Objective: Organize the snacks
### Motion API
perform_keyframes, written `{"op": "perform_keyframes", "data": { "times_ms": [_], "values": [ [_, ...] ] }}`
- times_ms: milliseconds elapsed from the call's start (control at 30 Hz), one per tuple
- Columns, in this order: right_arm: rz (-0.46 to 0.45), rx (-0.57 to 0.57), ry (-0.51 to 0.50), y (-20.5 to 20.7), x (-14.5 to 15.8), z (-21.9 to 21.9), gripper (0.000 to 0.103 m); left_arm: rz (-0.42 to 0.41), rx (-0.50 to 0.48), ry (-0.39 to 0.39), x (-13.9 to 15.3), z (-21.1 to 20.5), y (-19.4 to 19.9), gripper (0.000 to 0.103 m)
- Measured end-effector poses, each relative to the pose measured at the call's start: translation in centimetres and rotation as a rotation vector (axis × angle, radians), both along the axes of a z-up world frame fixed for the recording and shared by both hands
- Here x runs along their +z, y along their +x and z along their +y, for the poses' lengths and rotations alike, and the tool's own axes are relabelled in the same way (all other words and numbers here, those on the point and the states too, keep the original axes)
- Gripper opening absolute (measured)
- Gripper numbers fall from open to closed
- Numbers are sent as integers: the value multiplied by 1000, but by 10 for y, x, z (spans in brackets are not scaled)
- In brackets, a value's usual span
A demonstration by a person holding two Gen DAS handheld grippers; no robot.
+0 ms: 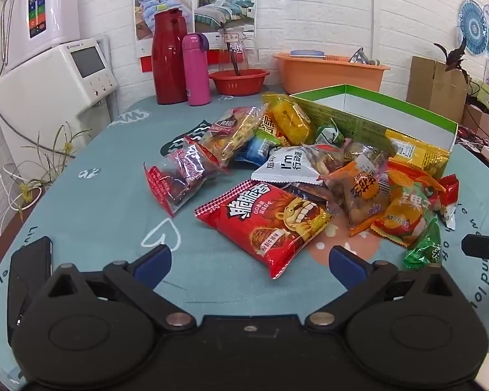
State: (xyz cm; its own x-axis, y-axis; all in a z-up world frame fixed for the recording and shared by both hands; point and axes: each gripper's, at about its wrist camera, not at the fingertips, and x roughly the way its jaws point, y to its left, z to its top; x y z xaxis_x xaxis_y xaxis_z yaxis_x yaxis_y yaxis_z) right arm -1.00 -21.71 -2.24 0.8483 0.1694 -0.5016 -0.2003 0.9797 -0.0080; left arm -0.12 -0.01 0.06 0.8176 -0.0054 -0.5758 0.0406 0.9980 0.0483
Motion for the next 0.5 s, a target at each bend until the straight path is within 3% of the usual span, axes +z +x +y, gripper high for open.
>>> {"op": "perform_keyframes", "data": {
  "times_ms": [500],
  "values": [
    [-3,6,19,-3,-1,-2,103,12,-21,3,2,-4,-6,103]
  ]
}}
